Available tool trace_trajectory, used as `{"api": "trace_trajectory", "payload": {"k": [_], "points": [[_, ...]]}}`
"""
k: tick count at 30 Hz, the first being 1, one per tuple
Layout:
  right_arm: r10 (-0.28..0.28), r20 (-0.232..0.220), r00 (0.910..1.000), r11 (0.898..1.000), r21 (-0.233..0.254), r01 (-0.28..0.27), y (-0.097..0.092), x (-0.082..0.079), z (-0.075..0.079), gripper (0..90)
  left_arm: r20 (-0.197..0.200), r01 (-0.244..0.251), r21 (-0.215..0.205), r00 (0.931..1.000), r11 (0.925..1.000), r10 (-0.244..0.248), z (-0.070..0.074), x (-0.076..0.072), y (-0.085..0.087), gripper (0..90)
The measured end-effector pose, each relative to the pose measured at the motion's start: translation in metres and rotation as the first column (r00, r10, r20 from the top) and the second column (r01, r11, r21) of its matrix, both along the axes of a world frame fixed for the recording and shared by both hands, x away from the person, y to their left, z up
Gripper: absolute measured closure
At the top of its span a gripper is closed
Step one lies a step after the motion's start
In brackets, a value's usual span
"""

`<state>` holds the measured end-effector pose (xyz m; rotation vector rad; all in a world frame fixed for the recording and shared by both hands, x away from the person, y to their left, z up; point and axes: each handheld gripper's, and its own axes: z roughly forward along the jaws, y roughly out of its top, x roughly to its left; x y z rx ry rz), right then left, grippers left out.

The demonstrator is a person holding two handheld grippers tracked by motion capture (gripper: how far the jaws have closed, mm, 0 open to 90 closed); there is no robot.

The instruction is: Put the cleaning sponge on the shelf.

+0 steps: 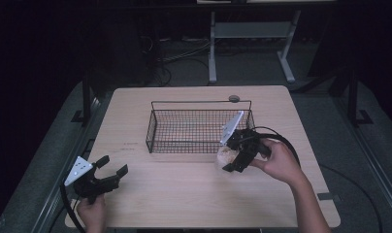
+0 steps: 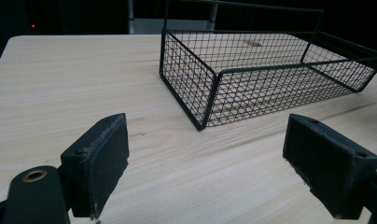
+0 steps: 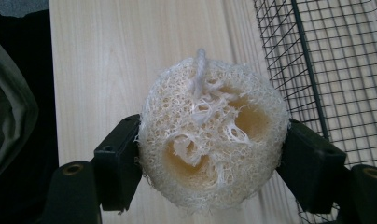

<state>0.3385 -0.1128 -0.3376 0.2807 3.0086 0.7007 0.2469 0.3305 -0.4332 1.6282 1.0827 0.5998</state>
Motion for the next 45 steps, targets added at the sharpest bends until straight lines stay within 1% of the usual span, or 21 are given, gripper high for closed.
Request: {"api": "trace_trajectory", "payload": {"k": [5, 6, 8, 14, 15, 17, 22, 23, 24, 26, 27, 28, 32, 33, 36, 38, 39, 40, 41, 42, 45], "points": [[-0.013, 0.005, 0.9999, 1.000, -0.004, 0.013, 0.002, 0.009, 0.009, 27.8, 0.001, 0.000, 0.001, 1.0000, 1.0000, 0.000, 0.000, 0.000, 0.000, 13.8], [-0.013, 0.005, 0.9999, 1.000, -0.004, 0.013, 0.002, 0.009, 0.009, 27.8, 0.001, -0.001, 0.000, 1.0000, 1.0000, 0.001, 0.000, 0.000, 0.000, 13.8], [-0.010, 0.009, 0.9999, 1.000, 0.002, 0.010, 0.004, 0.013, 0.013, 27.8, 0.002, -0.001, 0.000, 1.0000, 1.0000, 0.001, 0.000, 0.000, 0.000, 13.8], [-0.020, 0.007, 0.9998, 1.000, -0.011, 0.020, 0.005, 0.019, 0.013, 27.8, 0.000, 0.001, 0.001, 1.0000, 1.0000, -0.001, 0.000, 0.000, 0.000, 13.8], [-0.026, 0.003, 0.9996, 1.000, -0.003, 0.026, 0.004, 0.022, 0.013, 27.8, 0.001, 0.000, 0.001, 1.0000, 1.0000, 0.000, 0.000, 0.000, 0.000, 13.8], [-0.031, 0.001, 0.9995, 1.000, -0.001, 0.031, 0.004, 0.024, 0.013, 27.8, 0.000, -0.001, 0.002, 1.0000, 1.0000, 0.001, 0.000, 0.000, 0.000, 13.8], [-0.044, 0.008, 0.9990, 0.999, -0.003, 0.044, 0.002, 0.032, 0.016, 27.8, -0.001, 0.003, 0.004, 1.0000, 1.0000, -0.003, 0.000, 0.000, 0.000, 13.8], [-0.049, 0.008, 0.9988, 0.999, 0.011, 0.049, 0.002, 0.034, 0.018, 27.8, 0.002, 0.000, 0.004, 1.0000, 1.0000, 0.000, 0.000, 0.000, 0.000, 13.8], [-0.049, 0.008, 0.9988, 0.999, 0.011, 0.049, 0.002, 0.034, 0.018, 27.8, 0.002, 0.000, 0.004, 1.0000, 1.0000, 0.000, 0.000, 0.000, 0.000, 13.8], [-0.050, 0.016, 0.9986, 0.999, 0.011, 0.050, 0.003, 0.036, 0.019, 27.8, 0.001, 0.000, 0.001, 1.0000, 1.0000, 0.000, 0.000, 0.000, 0.000, 13.8], [-0.053, 0.020, 0.9984, 0.999, -0.003, 0.053, 0.004, 0.038, 0.020, 27.8, 0.001, -0.001, 0.001, 1.0000, 1.0000, 0.001, 0.000, 0.000, 0.000, 13.8], [-0.055, 0.028, 0.9981, 0.998, -0.007, 0.055, 0.005, 0.039, 0.021, 27.8, 0.002, 0.001, 0.003, 1.0000, 1.0000, -0.001, 0.000, 0.000, 0.000, 13.8], [-0.057, 0.032, 0.9978, 0.998, -0.006, 0.058, 0.007, 0.043, 0.025, 27.8, 0.003, 0.000, 0.002, 1.0000, 1.0000, 0.000, 0.000, 0.000, 0.000, 13.8], [-0.057, 0.028, 0.9980, 0.998, 0.005, 0.057, 0.008, 0.046, 0.028, 27.8, 0.002, -0.001, 0.001, 1.0000, 1.0000, 0.001, 0.000, 0.000, 0.000, 13.8], [-0.060, 0.038, 0.9975, 0.998, -0.001, 0.060, 0.009, 0.050, 0.030, 27.8, 0.002, 0.000, 0.002, 1.0000, 1.0000, 0.000, 0.000, 0.000, 0.000, 13.8], [-0.062, 0.037, 0.9974, 0.998, -0.005, 0.062, 0.010, 0.054, 0.032, 27.8, 0.003, 0.000, 0.002, 1.0000, 1.0000, 0.000, 0.000, 0.000, 0.001, 13.8], [-0.067, 0.030, 0.9973, 0.998, 0.006, 0.067, 0.010, 0.058, 0.034, 27.8, 0.002, 0.000, 0.000, 1.0000, 1.0000, 0.000, 0.000, 0.000, 0.001, 13.8], [-0.067, 0.030, 0.9973, 0.998, 0.006, 0.067, 0.010, 0.058, 0.034, 27.8, 0.002, 0.000, 0.000, 1.0000, 1.0000, 0.000, 0.000, 0.000, 0.001, 13.8], [-0.076, 0.025, 0.9968, 0.997, 0.009, 0.076, 0.009, 0.062, 0.035, 27.8, 0.004, 0.000, 0.001, 1.0000, 1.0000, 0.000, 0.000, 0.000, 0.001, 13.8], [-0.076, 0.025, 0.9968, 0.997, 0.009, 0.076, 0.009, 0.062, 0.035, 27.8, 0.004, 0.000, 0.001, 1.0000, 1.0000, 0.000, 0.000, 0.000, 0.001, 13.8], [-0.083, 0.015, 0.9965, 0.997, 0.003, 0.083, 0.011, 0.070, 0.036, 27.8, 0.004, 0.001, 0.004, 1.0000, 1.0000, -0.001, 0.001, 0.000, 0.001, 13.8]]}}
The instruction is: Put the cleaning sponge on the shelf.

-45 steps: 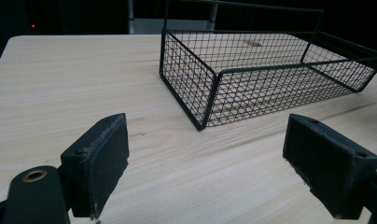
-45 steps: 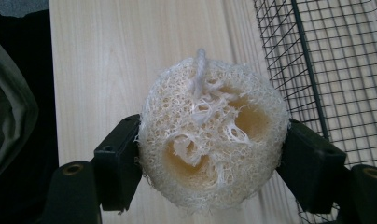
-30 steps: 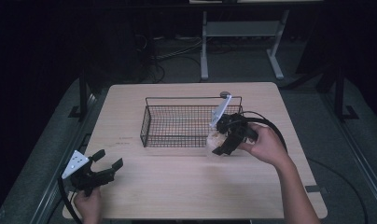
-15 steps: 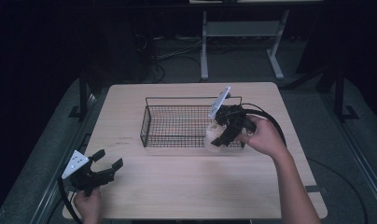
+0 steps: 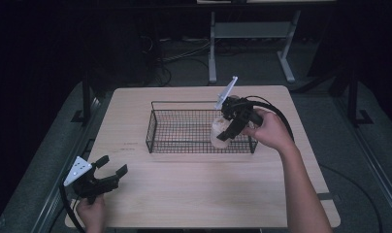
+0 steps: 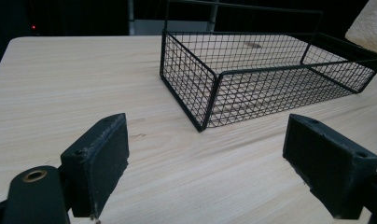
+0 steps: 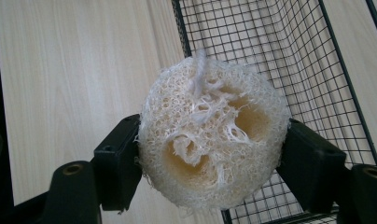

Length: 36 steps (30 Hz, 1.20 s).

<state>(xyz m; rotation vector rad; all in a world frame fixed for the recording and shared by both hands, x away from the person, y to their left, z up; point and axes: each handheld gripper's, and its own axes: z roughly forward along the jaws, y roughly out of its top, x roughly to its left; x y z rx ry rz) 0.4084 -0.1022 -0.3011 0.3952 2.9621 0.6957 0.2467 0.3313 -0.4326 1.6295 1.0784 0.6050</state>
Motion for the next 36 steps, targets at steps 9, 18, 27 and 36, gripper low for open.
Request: {"api": "trace_trajectory", "payload": {"k": [9, 18, 27, 36], "points": [[-0.013, -0.020, 0.9997, 1.000, 0.003, 0.013, 0.003, 0.014, -0.003, 27.8, 0.000, 0.002, -0.001, 1.0000, 1.0000, -0.002, 0.000, 0.000, 0.000, 13.8], [-0.047, -0.048, 0.9978, 0.998, 0.031, 0.048, 0.006, 0.035, -0.008, 27.8, -0.001, 0.003, -0.003, 1.0000, 1.0000, -0.003, 0.000, 0.000, 0.000, 13.8], [-0.097, -0.057, 0.9936, 0.995, -0.010, 0.097, 0.010, 0.049, -0.023, 27.8, -0.001, 0.002, 0.000, 1.0000, 1.0000, -0.002, 0.000, -0.001, 0.000, 13.8], [-0.127, -0.065, 0.9898, 0.992, -0.014, 0.126, 0.009, 0.059, -0.030, 27.7, 0.002, 0.002, -0.001, 1.0000, 1.0000, -0.002, 0.000, -0.001, 0.000, 13.8]]}}
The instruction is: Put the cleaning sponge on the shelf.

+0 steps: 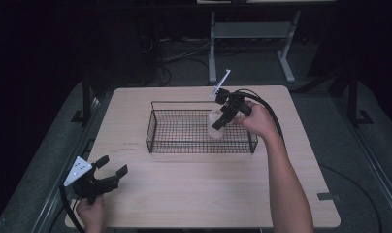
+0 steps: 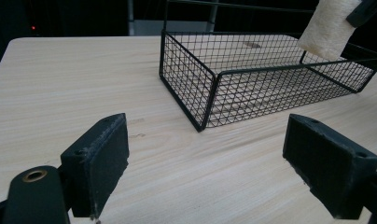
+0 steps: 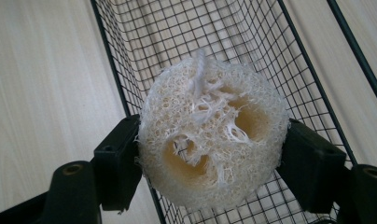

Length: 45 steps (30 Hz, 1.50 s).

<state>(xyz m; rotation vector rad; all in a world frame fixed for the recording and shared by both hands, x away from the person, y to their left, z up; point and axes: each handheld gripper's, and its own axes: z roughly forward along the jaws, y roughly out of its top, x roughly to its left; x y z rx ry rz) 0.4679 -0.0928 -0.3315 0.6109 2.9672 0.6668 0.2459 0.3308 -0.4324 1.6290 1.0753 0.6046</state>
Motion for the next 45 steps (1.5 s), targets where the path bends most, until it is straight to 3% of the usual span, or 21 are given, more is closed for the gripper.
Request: {"api": "trace_trajectory", "payload": {"k": [29, 33, 45], "points": [[-0.014, -0.046, 0.9989, 0.998, -0.068, 0.011, 0.011, 0.013, -0.032, 27.6, -0.003, 0.003, -0.006, 1.0000, 1.0000, -0.003, 0.000, 0.000, 0.000, 13.8], [-0.024, -0.048, 0.9986, 0.999, -0.047, 0.022, 0.009, 0.013, -0.037, 27.6, -0.002, 0.004, -0.008, 1.0000, 1.0000, -0.004, 0.000, 0.000, 0.000, 13.8], [-0.061, -0.068, 0.9958, 0.997, -0.044, 0.058, -0.005, 0.013, -0.052, 27.6, -0.002, 0.004, -0.009, 1.0000, 1.0000, -0.004, 0.000, 0.001, 0.000, 13.8]]}}
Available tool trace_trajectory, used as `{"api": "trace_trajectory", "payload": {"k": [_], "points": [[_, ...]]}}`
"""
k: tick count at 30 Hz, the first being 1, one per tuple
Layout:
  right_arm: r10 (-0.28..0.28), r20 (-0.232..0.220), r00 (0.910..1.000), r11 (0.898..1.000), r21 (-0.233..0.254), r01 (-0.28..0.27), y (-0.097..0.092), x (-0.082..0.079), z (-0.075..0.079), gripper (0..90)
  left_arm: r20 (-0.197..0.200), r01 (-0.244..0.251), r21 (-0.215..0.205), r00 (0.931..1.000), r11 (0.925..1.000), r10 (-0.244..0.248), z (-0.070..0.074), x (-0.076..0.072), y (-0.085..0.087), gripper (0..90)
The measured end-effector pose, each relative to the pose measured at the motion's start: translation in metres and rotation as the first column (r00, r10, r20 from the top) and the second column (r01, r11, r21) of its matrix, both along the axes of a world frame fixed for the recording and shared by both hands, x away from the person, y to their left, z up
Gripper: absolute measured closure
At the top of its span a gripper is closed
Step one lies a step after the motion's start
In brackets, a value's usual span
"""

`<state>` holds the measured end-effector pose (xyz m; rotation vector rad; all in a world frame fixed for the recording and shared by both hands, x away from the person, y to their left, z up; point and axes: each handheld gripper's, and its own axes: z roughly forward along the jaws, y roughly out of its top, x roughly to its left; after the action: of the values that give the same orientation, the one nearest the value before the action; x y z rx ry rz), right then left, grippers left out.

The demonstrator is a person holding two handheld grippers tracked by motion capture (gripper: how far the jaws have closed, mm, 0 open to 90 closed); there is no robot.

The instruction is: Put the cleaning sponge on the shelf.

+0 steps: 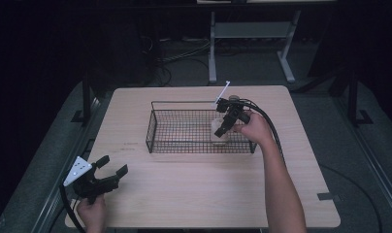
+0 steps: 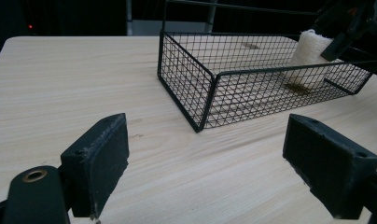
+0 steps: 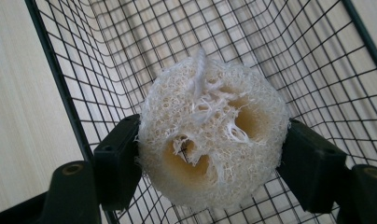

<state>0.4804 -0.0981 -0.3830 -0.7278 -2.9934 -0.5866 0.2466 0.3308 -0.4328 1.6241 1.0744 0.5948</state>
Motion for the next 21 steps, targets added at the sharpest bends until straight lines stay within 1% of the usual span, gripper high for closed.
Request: {"api": "trace_trajectory", "payload": {"k": [2, 4, 6, 7, 8, 9, 11, 15, 18, 21], "points": [[0.007, 0.003, 1.0000, 1.000, -0.004, -0.007, 0.000, 0.000, 0.000, 27.6, 0.001, -0.001, 0.000, 1.0000, 1.0000, 0.001, 0.000, 0.000, 0.000, 13.8], [0.004, 0.005, 1.0000, 1.000, 0.006, -0.004, 0.000, -0.001, 0.001, 27.6, 0.000, 0.000, 0.001, 1.0000, 1.0000, 0.000, 0.000, 0.000, 0.000, 13.8], [0.006, 0.003, 1.0000, 1.000, 0.002, -0.006, 0.000, -0.001, 0.000, 27.6, 0.000, -0.001, 0.001, 1.0000, 1.0000, 0.001, 0.000, 0.000, 0.000, 13.8], [0.007, 0.005, 1.0000, 1.000, -0.005, -0.007, 0.001, -0.001, -0.001, 27.6, 0.000, -0.001, 0.000, 1.0000, 1.0000, 0.001, 0.000, 0.000, 0.000, 13.8], [0.006, 0.004, 1.0000, 1.000, -0.005, -0.006, 0.001, -0.001, -0.002, 27.6, 0.000, -0.002, -0.001, 1.0000, 1.0000, 0.002, 0.000, 0.000, 0.001, 13.8], [0.000, 0.014, 0.9999, 1.000, 0.000, 0.000, 0.001, -0.003, -0.005, 27.6, -0.001, 0.000, -0.001, 1.0000, 1.0000, 0.000, 0.000, 0.000, 0.001, 13.8], [-0.003, 0.014, 0.9999, 1.000, 0.000, 0.003, 0.000, -0.003, -0.008, 27.5, 0.000, 0.000, -0.001, 1.0000, 1.0000, 0.000, 0.000, 0.000, 0.001, 13.8], [-0.006, -0.008, 0.9999, 1.000, -0.014, 0.006, -0.001, -0.003, -0.016, 26.7, -0.002, -0.001, -0.002, 1.0000, 1.0000, 0.001, 0.000, 0.000, 0.001, 13.8], [0.002, -0.001, 1.0000, 1.000, -0.014, -0.002, 0.000, -0.003, -0.015, 26.7, -0.001, -0.003, 0.001, 1.0000, 1.0000, 0.003, 0.000, 0.000, 0.000, 13.8], [-0.009, 0.002, 1.0000, 1.000, -0.009, 0.009, -0.001, -0.003, -0.012, 25.2, 0.000, -0.001, 0.000, 1.0000, 1.0000, 0.001, 0.000, 0.000, 0.001, 13.8]]}}
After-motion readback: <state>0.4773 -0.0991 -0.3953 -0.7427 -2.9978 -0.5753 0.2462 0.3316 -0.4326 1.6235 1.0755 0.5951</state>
